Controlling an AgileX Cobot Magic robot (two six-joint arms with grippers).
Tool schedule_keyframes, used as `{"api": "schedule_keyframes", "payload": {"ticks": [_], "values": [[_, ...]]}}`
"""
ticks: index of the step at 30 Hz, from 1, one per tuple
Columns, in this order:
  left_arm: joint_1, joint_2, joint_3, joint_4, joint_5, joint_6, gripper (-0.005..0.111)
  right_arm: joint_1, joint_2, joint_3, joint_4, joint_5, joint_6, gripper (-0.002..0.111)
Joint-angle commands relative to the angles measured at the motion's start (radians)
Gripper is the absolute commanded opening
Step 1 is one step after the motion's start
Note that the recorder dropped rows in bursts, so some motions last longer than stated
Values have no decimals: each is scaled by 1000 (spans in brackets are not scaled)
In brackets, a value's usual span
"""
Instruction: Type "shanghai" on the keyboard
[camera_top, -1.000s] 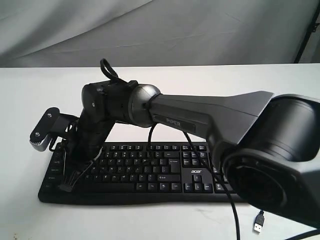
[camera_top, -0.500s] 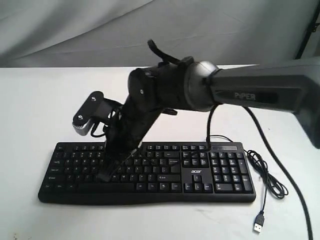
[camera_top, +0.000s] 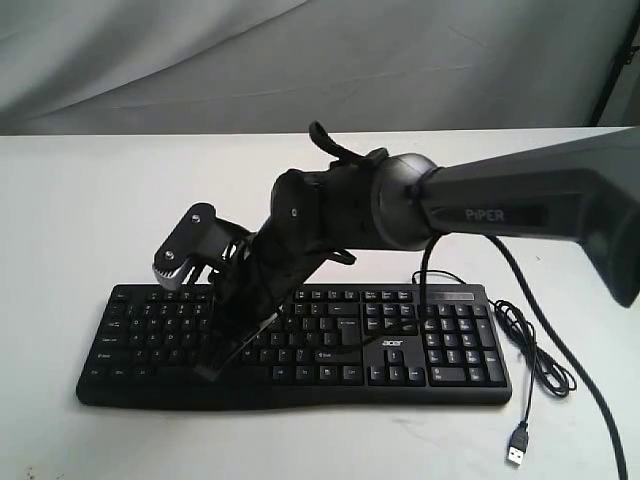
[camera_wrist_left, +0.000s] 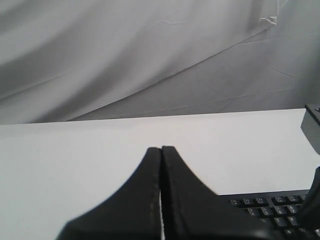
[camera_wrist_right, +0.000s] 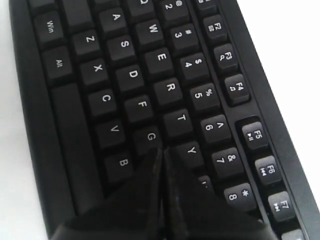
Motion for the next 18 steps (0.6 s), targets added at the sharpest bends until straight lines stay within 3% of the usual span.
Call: {"api": "schedule_keyframes", "payload": {"ticks": [1,18], "values": [[-6,-2,2,0,-6,-3,0,1,1,5,14,-25,-19,0],[-6,-2,2,0,-6,-3,0,1,24,5,33,-33,-22,0]]}}
